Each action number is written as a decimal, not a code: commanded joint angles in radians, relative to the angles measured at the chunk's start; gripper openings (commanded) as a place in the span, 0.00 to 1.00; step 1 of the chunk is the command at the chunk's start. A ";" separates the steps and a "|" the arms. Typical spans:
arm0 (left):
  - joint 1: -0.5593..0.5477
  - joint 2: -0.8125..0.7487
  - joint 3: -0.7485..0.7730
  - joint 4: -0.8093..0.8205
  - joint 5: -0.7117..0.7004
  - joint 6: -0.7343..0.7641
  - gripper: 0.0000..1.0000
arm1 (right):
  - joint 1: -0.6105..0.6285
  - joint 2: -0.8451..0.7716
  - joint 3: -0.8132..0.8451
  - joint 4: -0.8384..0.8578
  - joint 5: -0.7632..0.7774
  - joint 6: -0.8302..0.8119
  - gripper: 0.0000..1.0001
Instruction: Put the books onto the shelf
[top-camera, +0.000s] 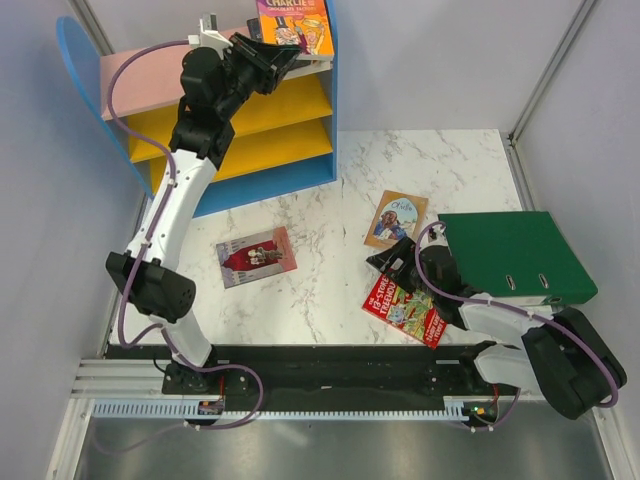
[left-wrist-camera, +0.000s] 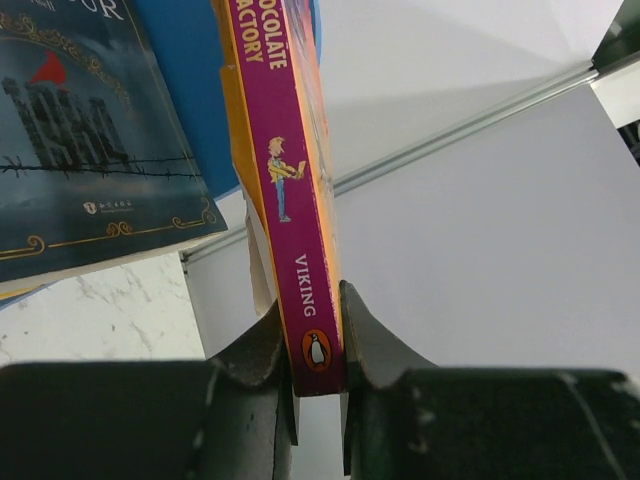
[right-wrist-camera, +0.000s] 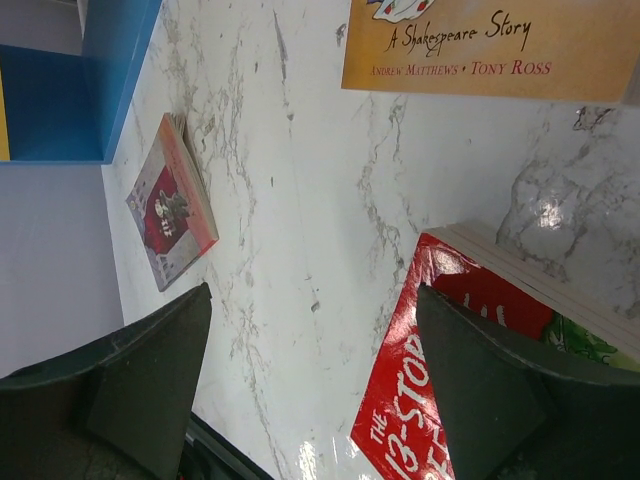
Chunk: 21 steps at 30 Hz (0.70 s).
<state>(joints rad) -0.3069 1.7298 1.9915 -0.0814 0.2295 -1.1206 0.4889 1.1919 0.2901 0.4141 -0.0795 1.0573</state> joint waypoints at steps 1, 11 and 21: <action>0.006 0.025 0.102 0.061 0.028 -0.085 0.02 | -0.001 0.012 -0.005 0.063 -0.012 -0.013 0.90; 0.008 0.112 0.161 0.108 -0.038 -0.116 0.02 | 0.002 0.040 -0.005 0.084 -0.026 -0.010 0.90; 0.012 0.165 0.171 0.114 -0.045 -0.177 0.02 | 0.002 0.048 -0.005 0.092 -0.031 -0.008 0.91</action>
<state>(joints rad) -0.3000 1.8874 2.1040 -0.0555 0.1772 -1.2407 0.4889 1.2285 0.2882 0.4633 -0.1013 1.0576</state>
